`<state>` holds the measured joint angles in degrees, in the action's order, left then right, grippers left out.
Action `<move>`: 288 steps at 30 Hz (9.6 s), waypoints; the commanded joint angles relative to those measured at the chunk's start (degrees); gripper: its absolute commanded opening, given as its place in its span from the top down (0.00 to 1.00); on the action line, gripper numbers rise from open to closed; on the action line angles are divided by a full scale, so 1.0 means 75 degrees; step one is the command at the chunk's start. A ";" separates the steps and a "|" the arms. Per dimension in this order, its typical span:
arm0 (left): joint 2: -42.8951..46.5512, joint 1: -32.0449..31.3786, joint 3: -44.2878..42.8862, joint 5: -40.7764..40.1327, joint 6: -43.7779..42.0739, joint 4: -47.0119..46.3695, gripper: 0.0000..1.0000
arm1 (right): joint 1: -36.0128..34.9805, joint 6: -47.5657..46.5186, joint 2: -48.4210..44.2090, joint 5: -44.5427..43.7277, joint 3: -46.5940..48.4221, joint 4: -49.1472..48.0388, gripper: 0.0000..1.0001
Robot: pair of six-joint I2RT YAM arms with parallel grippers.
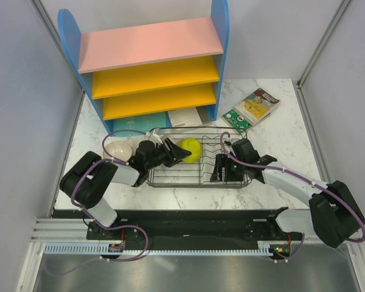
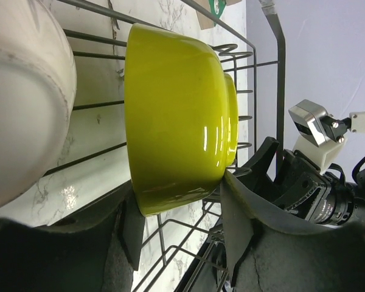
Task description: Unload the bowls from the dish rack
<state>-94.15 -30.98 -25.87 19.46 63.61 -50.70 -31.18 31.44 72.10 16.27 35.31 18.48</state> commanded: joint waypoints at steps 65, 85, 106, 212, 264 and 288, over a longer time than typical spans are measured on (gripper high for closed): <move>0.4409 0.0275 -0.4941 -0.6555 -0.5622 1.3696 0.98 | -0.0026 0.0062 0.0067 0.0057 -0.0032 -0.0191 0.23; 0.3074 0.0275 -0.5809 -0.6216 -0.6407 1.5150 0.98 | -0.0026 0.0050 0.0207 0.0127 -0.0021 -0.0214 0.23; 0.2018 0.0275 -0.5797 -0.6836 -0.6396 1.5256 0.72 | -0.0026 0.0038 0.0231 0.0139 -0.0079 -0.0214 0.23; -0.1334 0.0076 -0.5235 -0.2970 -0.6197 1.0076 0.12 | -0.0038 -0.0020 0.0278 0.0139 -0.0044 -0.0038 0.23; -0.1978 -0.1037 -0.3910 -0.1237 -0.5587 0.9221 0.16 | -0.0026 0.0050 0.0137 -0.0025 -0.0161 -0.0073 0.24; -0.1640 -0.1049 -0.3395 0.0277 -0.5893 0.8681 0.60 | -0.0027 0.0027 0.0313 0.0022 0.0026 -0.0073 0.24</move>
<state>-102.24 -36.07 -58.59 12.14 20.47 -5.65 -31.11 33.01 73.84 17.80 34.54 19.70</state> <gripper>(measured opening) 0.866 0.764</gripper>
